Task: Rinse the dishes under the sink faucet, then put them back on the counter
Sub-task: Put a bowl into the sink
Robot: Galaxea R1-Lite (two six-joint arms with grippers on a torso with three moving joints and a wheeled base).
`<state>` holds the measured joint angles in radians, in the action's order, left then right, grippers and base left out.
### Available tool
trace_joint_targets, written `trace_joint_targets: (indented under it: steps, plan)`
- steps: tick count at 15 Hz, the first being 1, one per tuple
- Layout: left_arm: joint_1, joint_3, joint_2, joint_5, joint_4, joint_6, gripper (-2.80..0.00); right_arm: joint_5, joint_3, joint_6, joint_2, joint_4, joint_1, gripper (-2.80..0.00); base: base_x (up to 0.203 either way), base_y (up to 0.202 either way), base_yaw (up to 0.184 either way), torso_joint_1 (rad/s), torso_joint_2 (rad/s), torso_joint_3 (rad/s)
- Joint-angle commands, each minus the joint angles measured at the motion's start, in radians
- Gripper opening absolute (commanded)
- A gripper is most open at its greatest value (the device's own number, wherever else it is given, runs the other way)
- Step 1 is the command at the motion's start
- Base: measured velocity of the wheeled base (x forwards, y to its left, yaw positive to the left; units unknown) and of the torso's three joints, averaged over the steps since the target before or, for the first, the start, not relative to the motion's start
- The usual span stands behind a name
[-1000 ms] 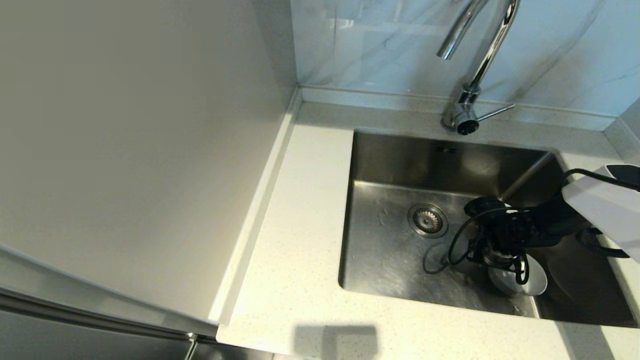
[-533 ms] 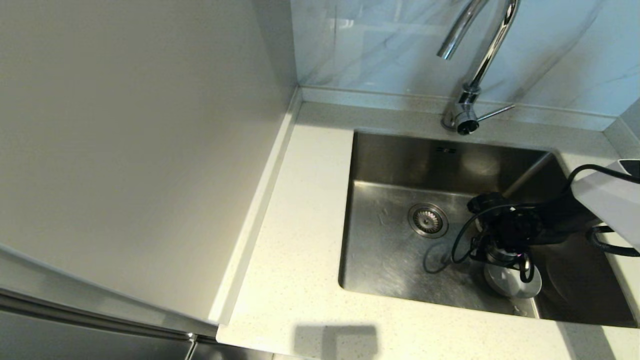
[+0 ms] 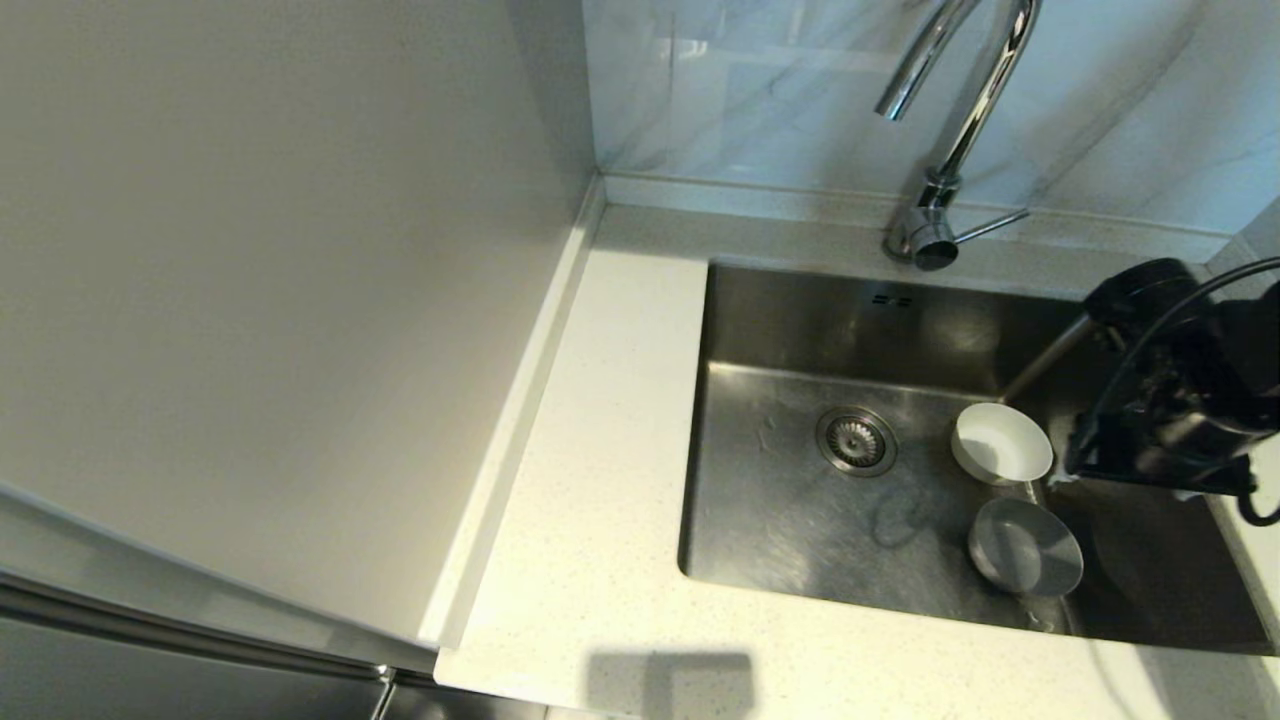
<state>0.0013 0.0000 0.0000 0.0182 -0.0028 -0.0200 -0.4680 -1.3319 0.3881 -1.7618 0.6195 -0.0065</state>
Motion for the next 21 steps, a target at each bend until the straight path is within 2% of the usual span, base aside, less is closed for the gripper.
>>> trace_joint_targets:
  steps: [1, 3, 6, 8, 14, 17, 21]
  plan:
    - [0.0, 0.0, -0.003, 0.0, 0.0, 0.0, -2.8, -0.009, -0.018, 0.021, 0.093, 0.056, -0.128, 0.0, 0.0, 0.0, 0.0, 0.0, 0.0, 0.0]
    - [0.0, 0.0, -0.003, 0.0, 0.0, -0.001, -2.8, 0.017, -0.024, 0.084, 0.085, 0.07, -0.262, 0.0, 0.0, 0.0, 0.0, 0.0, 0.0, 0.0]
    - [0.0, 0.0, -0.003, 0.0, 0.0, 0.0, -2.8, 0.186, -0.042, 0.182, 0.094, 0.1, -0.412, 0.0, 0.0, 0.0, 0.0, 0.0, 0.0, 0.0]
    - [0.0, 0.0, -0.003, 0.0, 0.0, 0.0, -2.8, 0.246, -0.063, 0.201, 0.072, 0.103, -0.487, 0.0, 0.0, 0.0, 0.0, 0.0, 0.0, 0.0]
    - [0.0, 0.0, -0.003, 0.0, 0.0, 0.0, -2.8, 0.35, -0.096, 0.196, -0.035, 0.097, -0.694, 0.0, 0.0, 0.0, 0.0, 0.0, 0.0, 0.0]
    - [0.0, 0.0, -0.003, 0.0, 0.0, 0.0, -2.8, 0.41, -0.094, 0.189, -0.094, 0.097, -0.751, 0.0, 0.0, 0.0, 0.0, 0.0, 0.0, 0.0]
    - [0.0, 0.0, -0.003, 0.0, 0.0, -0.001, -2.8, 0.449, -0.081, 0.189, -0.119, 0.098, -0.756, 0.0, 0.0, 0.0, 0.0, 0.0, 0.0, 0.0]
